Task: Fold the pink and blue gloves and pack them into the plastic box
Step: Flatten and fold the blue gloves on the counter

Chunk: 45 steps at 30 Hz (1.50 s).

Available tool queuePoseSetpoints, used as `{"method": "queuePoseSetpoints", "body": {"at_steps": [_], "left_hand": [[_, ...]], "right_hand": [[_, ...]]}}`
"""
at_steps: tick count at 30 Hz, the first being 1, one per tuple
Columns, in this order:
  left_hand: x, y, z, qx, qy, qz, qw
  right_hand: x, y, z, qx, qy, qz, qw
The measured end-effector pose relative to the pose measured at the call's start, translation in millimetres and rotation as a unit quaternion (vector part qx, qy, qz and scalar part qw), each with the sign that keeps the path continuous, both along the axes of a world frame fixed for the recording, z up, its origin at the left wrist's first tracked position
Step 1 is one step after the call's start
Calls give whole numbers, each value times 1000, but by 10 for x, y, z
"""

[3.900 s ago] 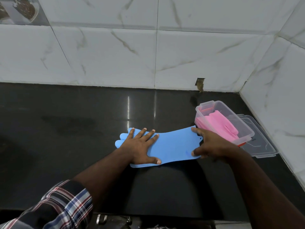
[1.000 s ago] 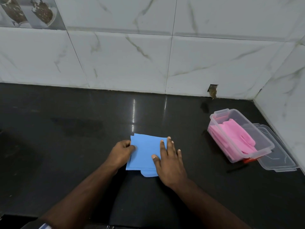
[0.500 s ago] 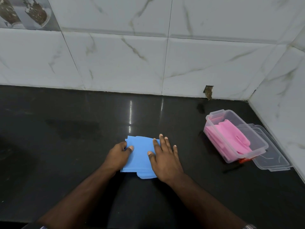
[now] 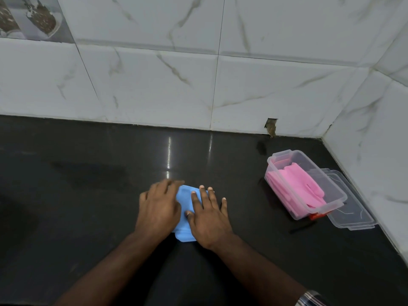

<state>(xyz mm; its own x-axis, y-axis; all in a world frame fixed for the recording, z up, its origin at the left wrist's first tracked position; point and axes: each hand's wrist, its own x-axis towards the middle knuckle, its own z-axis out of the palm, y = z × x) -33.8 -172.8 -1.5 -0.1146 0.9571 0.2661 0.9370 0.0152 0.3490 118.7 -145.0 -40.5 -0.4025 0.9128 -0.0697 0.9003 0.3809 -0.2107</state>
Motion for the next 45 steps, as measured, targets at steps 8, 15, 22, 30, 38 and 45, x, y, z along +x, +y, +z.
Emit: {"method": "queuePoseSetpoints", "body": {"at_steps": [8, 15, 22, 30, 38, 45], "left_hand": [[-149, 66, -389, -147, 77, -81, 983], [-195, 40, -468, -149, 74, -85, 982], [-204, 36, -546, -145, 64, -82, 984], [-202, 57, -566, -151, 79, -86, 982], [-188, 67, -459, -180, 85, -90, 976], [15, 206, 22, -120, 91, -82, 985]], "right_hand": [[45, 56, 117, -31, 31, 15, 999], [72, 72, 55, -18, 12, 22, 1000], [91, 72, -9, -10, 4, 29, 1000], [84, 74, -47, -3, 0, 29, 1000], [81, 81, 14, -19, -9, 34, 999], [333, 153, 367, -63, 37, 22, 997]]}}
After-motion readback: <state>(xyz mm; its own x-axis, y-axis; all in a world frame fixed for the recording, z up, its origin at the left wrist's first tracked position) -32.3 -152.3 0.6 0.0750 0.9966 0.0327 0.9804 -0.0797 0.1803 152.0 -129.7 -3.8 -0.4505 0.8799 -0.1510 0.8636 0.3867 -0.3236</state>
